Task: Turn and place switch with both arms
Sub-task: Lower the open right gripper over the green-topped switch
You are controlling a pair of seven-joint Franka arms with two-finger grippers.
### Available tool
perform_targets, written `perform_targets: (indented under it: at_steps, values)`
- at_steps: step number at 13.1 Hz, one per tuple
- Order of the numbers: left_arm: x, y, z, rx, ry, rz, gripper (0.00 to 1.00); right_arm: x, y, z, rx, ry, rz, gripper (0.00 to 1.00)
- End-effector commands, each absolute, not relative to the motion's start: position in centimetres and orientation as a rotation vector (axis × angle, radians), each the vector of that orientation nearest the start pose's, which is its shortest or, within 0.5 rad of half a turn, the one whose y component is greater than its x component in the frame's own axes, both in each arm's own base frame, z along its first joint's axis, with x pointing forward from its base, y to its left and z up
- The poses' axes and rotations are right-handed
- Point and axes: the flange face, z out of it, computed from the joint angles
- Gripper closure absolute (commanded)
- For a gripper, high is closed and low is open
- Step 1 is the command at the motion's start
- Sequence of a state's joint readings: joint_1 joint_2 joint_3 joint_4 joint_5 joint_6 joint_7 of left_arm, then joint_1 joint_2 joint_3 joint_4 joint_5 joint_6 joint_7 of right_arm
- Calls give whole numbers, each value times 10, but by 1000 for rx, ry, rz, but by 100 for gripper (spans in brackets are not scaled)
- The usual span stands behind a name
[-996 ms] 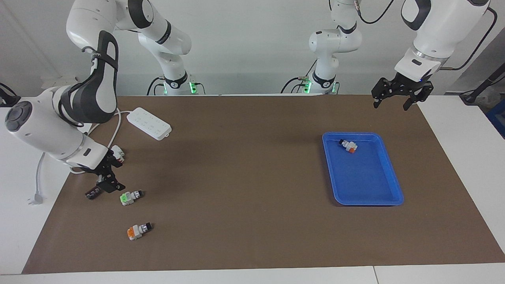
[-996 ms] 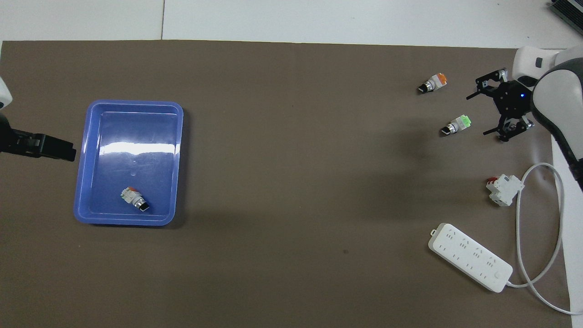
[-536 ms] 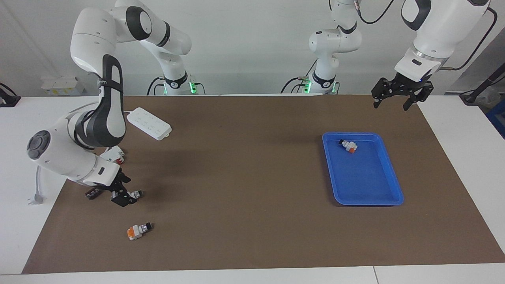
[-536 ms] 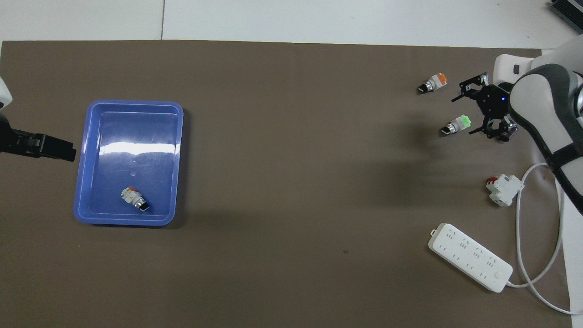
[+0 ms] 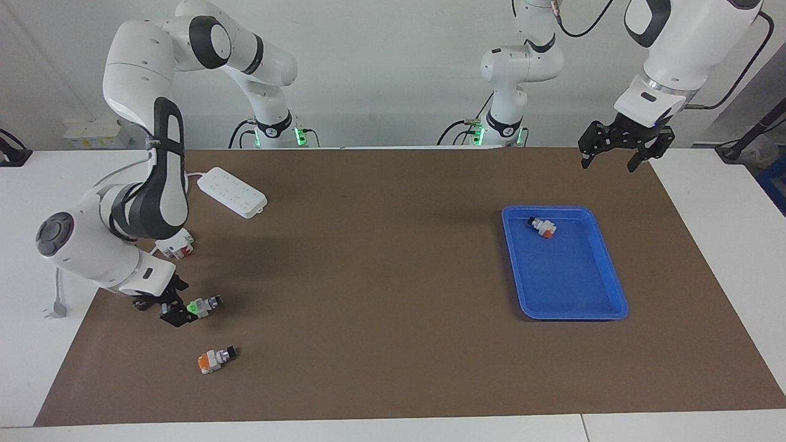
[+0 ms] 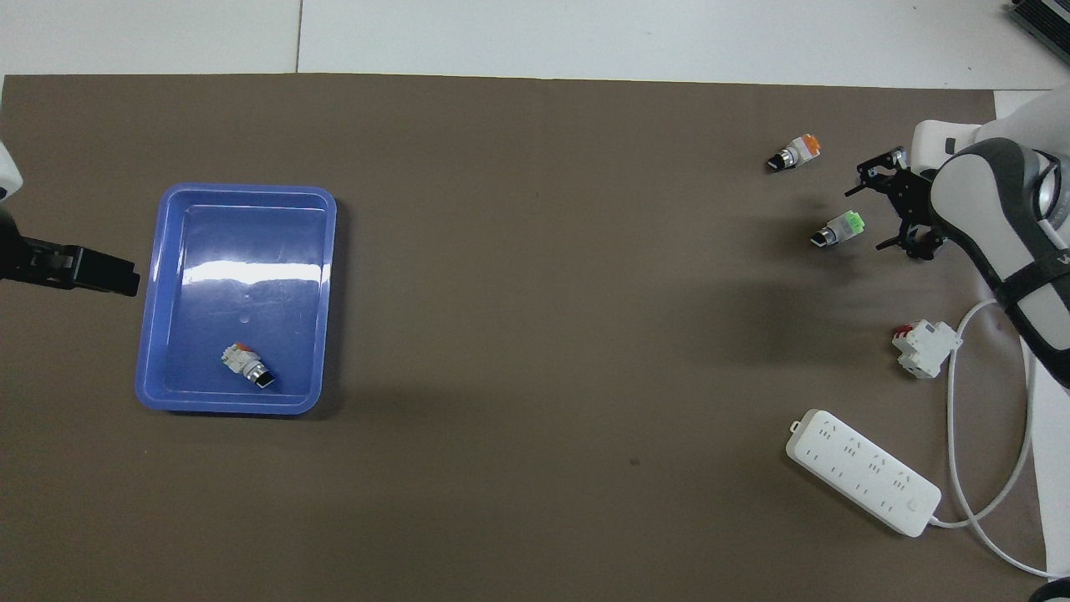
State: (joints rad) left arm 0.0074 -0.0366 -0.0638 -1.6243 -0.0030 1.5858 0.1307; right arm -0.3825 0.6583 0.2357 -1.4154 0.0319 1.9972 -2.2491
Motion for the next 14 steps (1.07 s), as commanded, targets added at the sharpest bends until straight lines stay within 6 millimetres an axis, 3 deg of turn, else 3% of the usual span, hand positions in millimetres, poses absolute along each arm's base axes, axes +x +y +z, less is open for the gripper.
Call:
perform_targets:
  at_steps: [1,4,7,8,9,10,11,14]
  values:
    - [536,-30,621,-3134,279,-3,0,706,-134,312,1655,2748,251,5]
    - [536,-30,622,-3134,279,-5,0,694,-126,288,1679,2763,236,10]
    - [536,-30,621,-3134,279,0,0,683,-121,279,1768,2749,209,11]
    - [536,-30,622,-3134,279,-5,0,681,-121,279,1783,2747,204,22]
    - [536,-30,622,-3134,279,-5,0,682,-121,281,1788,2748,205,49]
    - [536,-30,621,-3134,279,0,0,681,-122,281,1799,2747,207,89]
    - [536,-30,622,-3134,279,-5,0,680,-123,282,1815,2746,205,100]
    - [536,-31,622,-3134,282,-5,0,673,-129,292,2000,2693,298,100]
